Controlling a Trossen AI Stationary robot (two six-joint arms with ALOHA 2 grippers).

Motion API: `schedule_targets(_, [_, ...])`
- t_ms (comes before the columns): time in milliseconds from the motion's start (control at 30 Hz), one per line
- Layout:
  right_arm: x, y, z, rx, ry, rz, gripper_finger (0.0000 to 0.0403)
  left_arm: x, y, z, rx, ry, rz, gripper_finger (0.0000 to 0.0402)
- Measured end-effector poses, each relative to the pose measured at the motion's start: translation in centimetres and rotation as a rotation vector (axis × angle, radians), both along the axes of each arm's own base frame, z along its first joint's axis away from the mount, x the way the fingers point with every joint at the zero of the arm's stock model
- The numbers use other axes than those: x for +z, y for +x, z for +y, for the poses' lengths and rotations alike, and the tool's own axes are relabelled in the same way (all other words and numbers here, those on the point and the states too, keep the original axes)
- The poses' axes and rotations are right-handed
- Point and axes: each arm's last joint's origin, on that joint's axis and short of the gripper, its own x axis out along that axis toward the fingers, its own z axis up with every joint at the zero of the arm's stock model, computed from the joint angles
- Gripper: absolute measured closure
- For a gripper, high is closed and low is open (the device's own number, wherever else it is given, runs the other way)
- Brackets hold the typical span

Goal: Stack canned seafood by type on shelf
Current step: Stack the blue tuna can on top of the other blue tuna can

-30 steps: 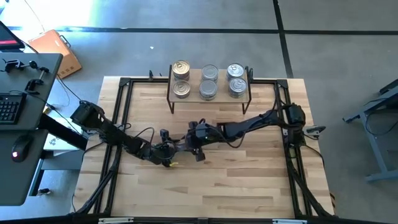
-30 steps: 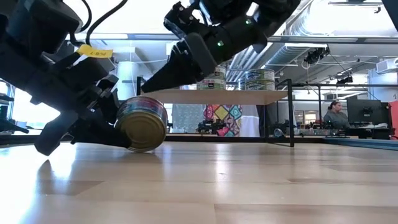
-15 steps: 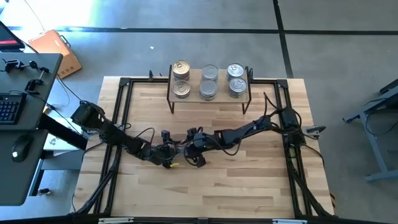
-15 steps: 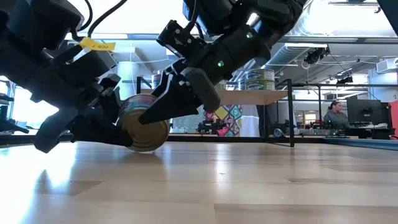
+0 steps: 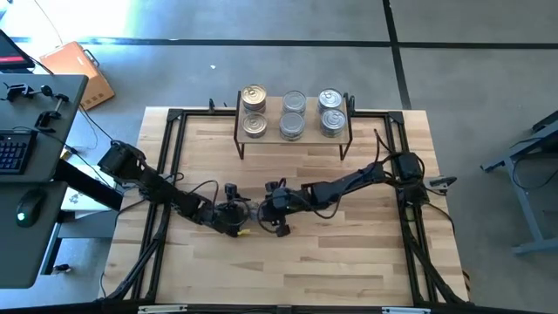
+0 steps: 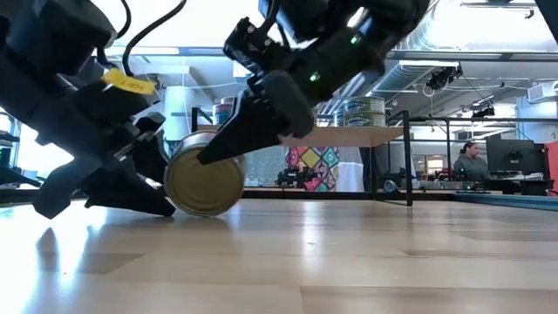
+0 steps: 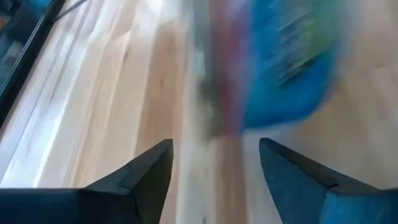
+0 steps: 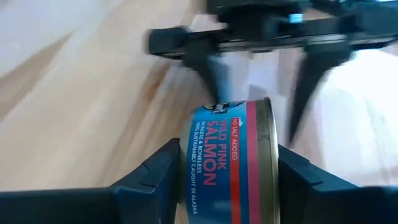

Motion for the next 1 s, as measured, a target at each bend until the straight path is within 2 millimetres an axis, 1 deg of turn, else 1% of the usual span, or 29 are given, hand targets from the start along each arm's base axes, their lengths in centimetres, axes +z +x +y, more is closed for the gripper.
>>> schedule_targets(133, [0.9,-1.0,1.1,-0.019,-0.042,0.043,0.0239,-0.4,-0.6,0.3,0.093,-0.049,0.008,0.0165])
schedule_targets(233, [2.2,-1.8,1.7,-0.06,-0.109,0.054,0.0239,-0.7,-0.9,0.4,0.128,-0.086,-0.009,0.0164])
schedule_targets(367, [5.3,-2.6,2.0,-0.147,-0.262,-0.045,0.0239,-0.8,-1.2,0.4,0.129,-0.116,-0.057,0.0163])
schedule_targets(467, [7.3,-2.5,1.3,-0.21,-0.382,-0.148,0.0239,-0.7,-1.4,0.4,0.096,-0.126,-0.112,0.0163])
schedule_targets(567, [9.4,-2.0,-0.1,-0.28,-0.516,-0.276,0.0239,-0.7,-1.6,0.5,0.076,-0.14,-0.155,0.0163])
schedule_targets(667, [11.0,-1.3,-2.3,-0.309,-0.634,-0.38,0.0239,-0.6,-1.6,0.5,0.07,-0.144,-0.173,0.0163])
schedule_targets(733, [11.4,-1.0,-4.1,-0.316,-0.712,-0.377,0.0239,-0.6,-1.6,0.5,0.07,-0.144,-0.172,0.0163])
schedule_targets(800, [12.0,-0.7,-6.0,-0.315,-0.742,-0.363,0.0239,-0.5,-1.5,0.5,0.07,-0.149,-0.182,0.0163])
schedule_targets(933, [13.2,-0.3,-9.4,-0.307,-0.735,-0.342,0.0239,-0.4,-1.4,0.4,0.066,-0.153,-0.198,0.0163])
schedule_targets(1000, [13.5,0.0,-10.7,-0.308,-0.729,-0.345,0.0239,-0.3,-1.4,0.4,0.065,-0.156,-0.204,0.0163])
